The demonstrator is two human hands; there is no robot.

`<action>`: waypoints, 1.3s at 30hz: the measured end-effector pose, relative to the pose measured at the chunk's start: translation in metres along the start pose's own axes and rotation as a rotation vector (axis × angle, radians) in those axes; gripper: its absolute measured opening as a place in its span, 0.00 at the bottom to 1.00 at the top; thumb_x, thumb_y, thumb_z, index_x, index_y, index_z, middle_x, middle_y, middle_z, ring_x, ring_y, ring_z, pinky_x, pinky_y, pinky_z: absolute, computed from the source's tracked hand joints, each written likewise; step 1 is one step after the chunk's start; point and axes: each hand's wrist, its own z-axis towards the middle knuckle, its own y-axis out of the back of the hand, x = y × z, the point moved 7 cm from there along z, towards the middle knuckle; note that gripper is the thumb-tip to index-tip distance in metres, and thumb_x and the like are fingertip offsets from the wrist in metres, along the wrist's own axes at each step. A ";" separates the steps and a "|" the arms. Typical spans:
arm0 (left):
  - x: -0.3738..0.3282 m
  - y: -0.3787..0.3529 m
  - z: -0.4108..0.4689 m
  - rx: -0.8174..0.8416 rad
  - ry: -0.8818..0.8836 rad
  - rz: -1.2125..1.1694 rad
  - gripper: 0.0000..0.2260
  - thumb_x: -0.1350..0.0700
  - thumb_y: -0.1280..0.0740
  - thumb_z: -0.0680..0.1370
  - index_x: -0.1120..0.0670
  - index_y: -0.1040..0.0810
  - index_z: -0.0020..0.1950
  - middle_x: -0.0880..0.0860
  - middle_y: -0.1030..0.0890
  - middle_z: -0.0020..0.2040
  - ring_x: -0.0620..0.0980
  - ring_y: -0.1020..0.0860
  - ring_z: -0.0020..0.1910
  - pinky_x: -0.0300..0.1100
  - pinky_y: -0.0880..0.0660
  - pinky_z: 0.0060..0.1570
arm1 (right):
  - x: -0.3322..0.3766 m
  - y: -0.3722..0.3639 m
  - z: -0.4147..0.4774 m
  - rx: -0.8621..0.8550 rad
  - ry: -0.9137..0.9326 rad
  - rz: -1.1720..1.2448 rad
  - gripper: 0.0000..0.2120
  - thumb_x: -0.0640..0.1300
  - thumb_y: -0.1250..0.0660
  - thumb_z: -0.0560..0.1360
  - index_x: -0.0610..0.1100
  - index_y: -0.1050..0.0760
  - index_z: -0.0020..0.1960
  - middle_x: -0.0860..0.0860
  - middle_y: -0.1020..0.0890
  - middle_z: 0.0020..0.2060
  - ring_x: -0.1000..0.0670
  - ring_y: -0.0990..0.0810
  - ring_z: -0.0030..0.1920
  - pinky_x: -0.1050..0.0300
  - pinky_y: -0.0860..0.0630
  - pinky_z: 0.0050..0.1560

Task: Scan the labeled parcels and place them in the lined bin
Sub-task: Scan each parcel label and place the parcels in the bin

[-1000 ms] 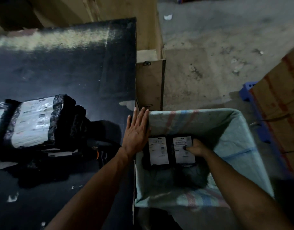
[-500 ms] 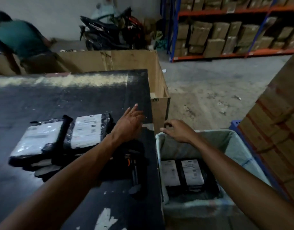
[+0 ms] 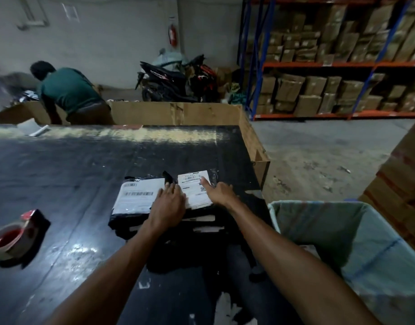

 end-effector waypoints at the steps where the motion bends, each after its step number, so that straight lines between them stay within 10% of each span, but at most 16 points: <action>1: 0.001 0.002 -0.003 -0.030 -0.020 -0.025 0.19 0.53 0.49 0.85 0.64 0.31 0.68 0.64 0.28 0.71 0.63 0.35 0.75 0.58 0.40 0.74 | 0.001 -0.001 -0.003 -0.062 0.019 0.035 0.49 0.79 0.48 0.70 0.38 0.25 0.67 0.37 0.26 0.70 0.36 0.31 0.74 0.35 0.37 0.73; 5: -0.003 0.013 -0.013 -0.199 -0.112 -0.151 0.15 0.53 0.48 0.84 0.60 0.27 0.60 0.62 0.19 0.58 0.63 0.25 0.64 0.58 0.37 0.71 | 0.010 0.019 -0.039 -0.267 0.185 0.177 0.26 0.60 0.31 0.76 0.42 0.25 0.65 0.44 0.18 0.61 0.41 0.20 0.62 0.55 0.26 0.58; 9: -0.006 0.034 -0.026 -0.303 -0.020 -0.624 0.16 0.51 0.41 0.84 0.56 0.28 0.69 0.56 0.18 0.59 0.55 0.21 0.54 0.44 0.31 0.51 | 0.000 0.043 -0.092 -0.434 0.342 0.288 0.29 0.54 0.30 0.77 0.45 0.35 0.73 0.54 0.21 0.58 0.53 0.22 0.56 0.60 0.28 0.55; 12: -0.013 0.024 -0.026 -0.119 0.140 -1.160 0.25 0.47 0.36 0.82 0.56 0.35 0.76 0.51 0.22 0.62 0.45 0.21 0.53 0.40 0.27 0.52 | -0.033 0.049 -0.119 -0.396 0.363 0.495 0.24 0.48 0.30 0.79 0.49 0.35 0.71 0.62 0.22 0.54 0.60 0.22 0.53 0.68 0.26 0.55; 15: -0.036 -0.009 -0.039 0.278 0.297 -1.548 0.23 0.43 0.33 0.80 0.59 0.22 0.66 0.55 0.14 0.56 0.54 0.15 0.52 0.50 0.21 0.56 | -0.059 0.037 -0.127 -0.247 0.367 0.595 0.19 0.46 0.32 0.80 0.50 0.34 0.69 0.61 0.21 0.55 0.60 0.20 0.56 0.67 0.24 0.55; 21: -0.038 -0.059 -0.084 0.237 0.357 -1.501 0.17 0.47 0.31 0.79 0.59 0.18 0.59 0.57 0.13 0.52 0.56 0.14 0.51 0.52 0.19 0.55 | -0.126 0.028 -0.103 -0.438 0.143 0.273 0.15 0.57 0.43 0.83 0.47 0.25 0.53 0.53 0.18 0.43 0.48 0.18 0.50 0.52 0.25 0.50; 28: -0.017 -0.122 -0.127 0.290 0.536 -1.465 0.16 0.48 0.33 0.80 0.60 0.14 0.52 0.60 0.13 0.50 0.59 0.14 0.49 0.55 0.21 0.60 | -0.155 -0.001 -0.066 -0.229 -0.256 -0.059 0.36 0.55 0.27 0.74 0.35 0.34 0.71 0.35 0.29 0.70 0.37 0.30 0.71 0.49 0.31 0.67; 35: 0.007 -0.139 -0.127 0.074 0.568 -1.229 0.32 0.28 0.35 0.67 0.54 0.14 0.51 0.51 0.13 0.48 0.50 0.15 0.50 0.52 0.22 0.60 | -0.135 0.021 -0.099 -0.288 -0.215 0.234 0.22 0.47 0.19 0.65 0.37 0.20 0.54 0.46 0.16 0.47 0.47 0.19 0.44 0.58 0.24 0.41; 39: 0.004 -0.133 -0.126 0.072 0.541 -1.161 0.33 0.28 0.36 0.69 0.56 0.15 0.51 0.53 0.13 0.48 0.52 0.16 0.50 0.48 0.23 0.56 | -0.103 0.014 -0.128 -0.174 -0.079 0.560 0.19 0.40 0.24 0.72 0.36 0.23 0.61 0.44 0.14 0.43 0.48 0.15 0.30 0.51 0.17 0.31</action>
